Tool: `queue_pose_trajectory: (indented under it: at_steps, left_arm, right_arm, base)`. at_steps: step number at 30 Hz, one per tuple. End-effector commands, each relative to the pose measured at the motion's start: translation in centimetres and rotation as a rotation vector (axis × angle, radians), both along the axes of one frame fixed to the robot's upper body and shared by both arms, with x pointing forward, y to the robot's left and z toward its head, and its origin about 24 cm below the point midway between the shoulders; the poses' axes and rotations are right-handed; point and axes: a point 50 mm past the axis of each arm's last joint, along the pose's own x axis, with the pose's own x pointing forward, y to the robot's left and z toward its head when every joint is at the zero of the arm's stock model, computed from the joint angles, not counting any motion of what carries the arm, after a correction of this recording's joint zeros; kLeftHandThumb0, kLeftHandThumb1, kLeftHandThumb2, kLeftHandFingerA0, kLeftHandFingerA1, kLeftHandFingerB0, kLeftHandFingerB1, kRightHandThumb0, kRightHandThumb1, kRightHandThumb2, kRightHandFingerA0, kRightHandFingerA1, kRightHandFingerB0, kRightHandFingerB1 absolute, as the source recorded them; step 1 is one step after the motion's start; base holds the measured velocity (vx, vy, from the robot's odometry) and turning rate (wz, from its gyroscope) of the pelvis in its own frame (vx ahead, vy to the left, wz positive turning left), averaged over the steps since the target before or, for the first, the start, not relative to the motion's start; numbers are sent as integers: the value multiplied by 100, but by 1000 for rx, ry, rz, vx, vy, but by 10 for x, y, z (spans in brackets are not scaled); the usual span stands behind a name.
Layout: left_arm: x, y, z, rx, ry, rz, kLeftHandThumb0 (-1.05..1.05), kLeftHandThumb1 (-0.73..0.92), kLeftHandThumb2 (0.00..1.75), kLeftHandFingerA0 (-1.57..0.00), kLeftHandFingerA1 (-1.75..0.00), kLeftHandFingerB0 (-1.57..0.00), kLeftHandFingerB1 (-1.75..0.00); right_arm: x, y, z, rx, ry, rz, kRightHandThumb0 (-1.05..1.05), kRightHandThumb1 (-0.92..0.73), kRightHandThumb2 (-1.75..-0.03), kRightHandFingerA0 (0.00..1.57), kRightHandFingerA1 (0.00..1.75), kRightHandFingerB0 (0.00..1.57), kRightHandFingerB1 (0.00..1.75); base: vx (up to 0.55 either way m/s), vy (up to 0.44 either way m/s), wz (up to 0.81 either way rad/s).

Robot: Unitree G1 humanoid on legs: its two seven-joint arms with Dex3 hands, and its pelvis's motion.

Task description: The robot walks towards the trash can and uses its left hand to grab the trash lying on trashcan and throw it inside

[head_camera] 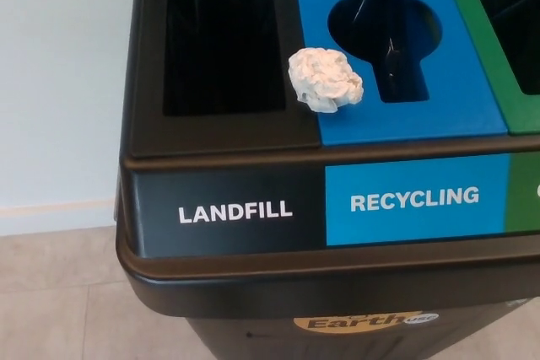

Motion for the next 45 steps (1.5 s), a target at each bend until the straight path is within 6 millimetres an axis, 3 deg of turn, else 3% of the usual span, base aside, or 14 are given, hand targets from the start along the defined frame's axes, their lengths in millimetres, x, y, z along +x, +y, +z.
queue_pose_trajectory:
  at_steps: [1, 6, 14, 16, 22, 27, 32, 33, 38, 39, 42, 43, 44, 45]
  left_arm:
    - [5, -44, 95, 270, -122, -162, -67, 35, 81, -40, -72, -37, -59]
    - [9, -92, 142, 340, -261, -345, -46, 31, 74, -36, -60, -31, -53]
    - [15, -148, 174, 307, -399, -544, -69, 39, 79, -34, -57, -40, -52]
    - [16, -155, 174, 318, -398, -566, -60, 47, 55, -41, -51, -46, -42]
    - [37, -207, 159, 348, -330, -714, -70, 48, 55, -46, -53, -48, -42]
    - [39, -215, 157, 357, -310, -723, -70, 48, 55, -46, -53, -48, -42]
    - [59, -255, 141, 468, -193, -810, -74, 39, 83, -47, -62, -36, -48]
    - [64, -267, 145, 528, -174, -840, -79, 53, 57, -38, -63, -38, -39]
    - [73, -294, 163, 657, -111, -894, -84, 54, 58, -15, -52, -25, -34]
    - [74, -297, 166, 670, -102, -897, -83, 43, 85, -10, -53, -19, -43]
    - [77, -309, 173, 685, -43, -924, -39, 11, 84, -5, -55, 0, -49]
    - [79, -313, 174, 686, -13, -944, -83, 47, 92, -2, -39, -10, -36]
    - [79, -314, 174, 687, -5, -950, -83, 47, 92, -2, -39, -10, -36]
    - [80, -315, 174, 686, 8, -953, -92, 54, 56, -2, -44, -9, -32]
  right_arm:
    - [0, -3, 4, -1, -12, -2, -60, -45, -75, 15, 49, 23, 44]
    - [-3, -2, 1, 5, 3, -4, -58, -45, -74, 18, 49, 24, 43]
    - [-6, -2, -2, -6, 35, -2, -52, -56, -57, 22, 40, 30, 34]
    - [-5, -1, -2, -13, 35, 10, -54, -56, -57, 23, 40, 31, 34]
    - [-2, 6, -5, -13, 33, 48, -58, -56, -56, 24, 42, 31, 35]
    - [-2, 7, -6, -12, 33, 53, -58, -56, -56, 24, 42, 31, 35]
    - [0, 10, -8, -38, 48, 72, -61, -57, -56, 24, 43, 30, 34]
    - [0, 10, -8, -31, 43, 69, -59, -57, -56, 24, 41, 30, 34]
    - [2, 12, -6, -19, 13, 71, -57, -56, -57, 25, 44, 32, 34]
    - [2, 12, -6, -21, 10, 73, -57, -56, -56, 26, 44, 32, 34]
    - [3, 13, -6, -28, 8, 86, -59, -56, -56, 25, 44, 32, 34]
    - [4, 13, -6, -37, 13, 90, -58, -56, -57, 26, 43, 31, 33]
    - [5, 14, -6, -39, 14, 91, -58, -56, -57, 26, 43, 31, 33]
    - [5, 14, -6, -40, 12, 90, -59, -56, -56, 26, 43, 32, 33]
  base:
    - [0, 0, 0]
    - [0, 0, 0]
    - [0, 0, 0]
    - [0, 0, 0]
    - [0, 0, 0]
    - [0, 0, 0]
    - [0, 0, 0]
    - [0, 0, 0]
    - [0, 0, 0]
    - [0, 0, 0]
    - [0, 0, 0]
    - [0, 0, 0]
    - [0, 0, 0]
    - [0, 0, 0]
